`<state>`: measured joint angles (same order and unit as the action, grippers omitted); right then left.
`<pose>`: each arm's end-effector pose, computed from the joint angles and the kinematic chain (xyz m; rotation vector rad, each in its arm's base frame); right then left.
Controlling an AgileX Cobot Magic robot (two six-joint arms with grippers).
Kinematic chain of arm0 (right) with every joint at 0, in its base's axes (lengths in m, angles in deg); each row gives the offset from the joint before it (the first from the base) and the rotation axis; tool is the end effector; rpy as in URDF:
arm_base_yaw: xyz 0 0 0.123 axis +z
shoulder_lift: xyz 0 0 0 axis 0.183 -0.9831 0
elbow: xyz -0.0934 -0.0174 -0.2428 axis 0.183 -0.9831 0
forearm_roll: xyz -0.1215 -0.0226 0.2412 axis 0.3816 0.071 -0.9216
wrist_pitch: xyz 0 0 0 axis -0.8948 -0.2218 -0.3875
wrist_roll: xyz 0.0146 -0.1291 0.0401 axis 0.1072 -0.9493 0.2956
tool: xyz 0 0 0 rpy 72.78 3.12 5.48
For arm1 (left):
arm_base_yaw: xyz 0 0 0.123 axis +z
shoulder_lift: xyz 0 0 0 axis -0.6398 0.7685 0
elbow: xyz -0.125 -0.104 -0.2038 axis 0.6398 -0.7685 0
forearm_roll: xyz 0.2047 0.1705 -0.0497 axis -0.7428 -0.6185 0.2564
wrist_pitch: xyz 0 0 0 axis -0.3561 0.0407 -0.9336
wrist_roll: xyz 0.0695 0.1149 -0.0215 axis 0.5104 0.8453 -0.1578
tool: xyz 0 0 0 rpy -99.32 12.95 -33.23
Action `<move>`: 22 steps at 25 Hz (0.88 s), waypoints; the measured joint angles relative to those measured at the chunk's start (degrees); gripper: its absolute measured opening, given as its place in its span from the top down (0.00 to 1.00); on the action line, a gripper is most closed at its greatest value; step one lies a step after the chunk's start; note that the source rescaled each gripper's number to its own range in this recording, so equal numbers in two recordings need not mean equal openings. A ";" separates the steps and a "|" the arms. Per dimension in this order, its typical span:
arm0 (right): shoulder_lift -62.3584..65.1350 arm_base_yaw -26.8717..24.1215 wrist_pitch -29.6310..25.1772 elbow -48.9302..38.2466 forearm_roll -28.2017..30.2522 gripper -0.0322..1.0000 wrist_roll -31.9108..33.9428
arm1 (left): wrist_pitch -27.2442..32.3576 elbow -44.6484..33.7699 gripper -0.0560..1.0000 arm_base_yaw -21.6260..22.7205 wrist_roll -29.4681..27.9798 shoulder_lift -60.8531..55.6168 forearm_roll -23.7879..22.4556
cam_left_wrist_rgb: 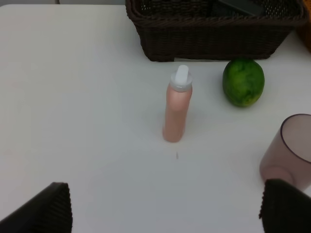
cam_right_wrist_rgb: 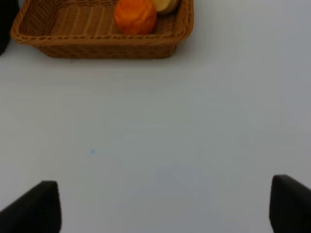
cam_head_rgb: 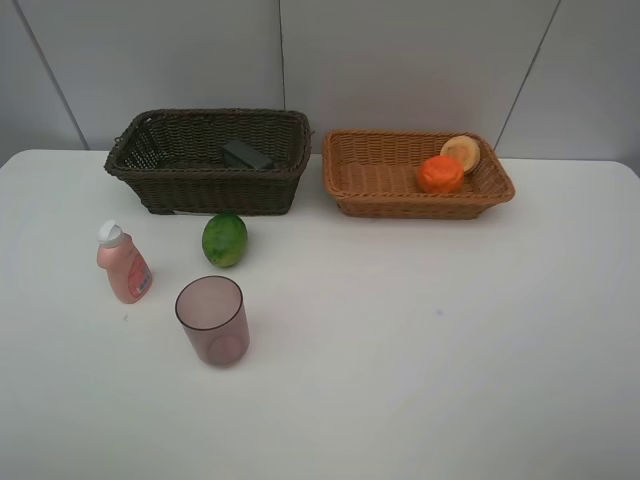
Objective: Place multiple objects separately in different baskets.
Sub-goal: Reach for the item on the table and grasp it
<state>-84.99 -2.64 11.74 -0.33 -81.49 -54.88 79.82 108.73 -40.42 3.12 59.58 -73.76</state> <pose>0.0941 0.0018 0.2649 -0.0014 2.1491 0.0455 0.0759 -0.0033 0.2694 -0.0368 2.0244 -0.0632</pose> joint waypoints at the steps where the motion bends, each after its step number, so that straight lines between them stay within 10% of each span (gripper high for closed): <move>1: 0.30 -0.35 0.00 0.00 0.14 0.05 0.15 | 0.00 0.00 0.00 0.00 0.00 0.00 0.00; 22: 8.06 -8.89 0.05 -0.10 0.59 0.05 0.42 | 0.00 0.00 0.00 0.00 0.00 0.00 0.00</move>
<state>-76.93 -11.53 11.79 -0.43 -80.90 -54.46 79.82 108.73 -40.42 3.12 59.58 -73.76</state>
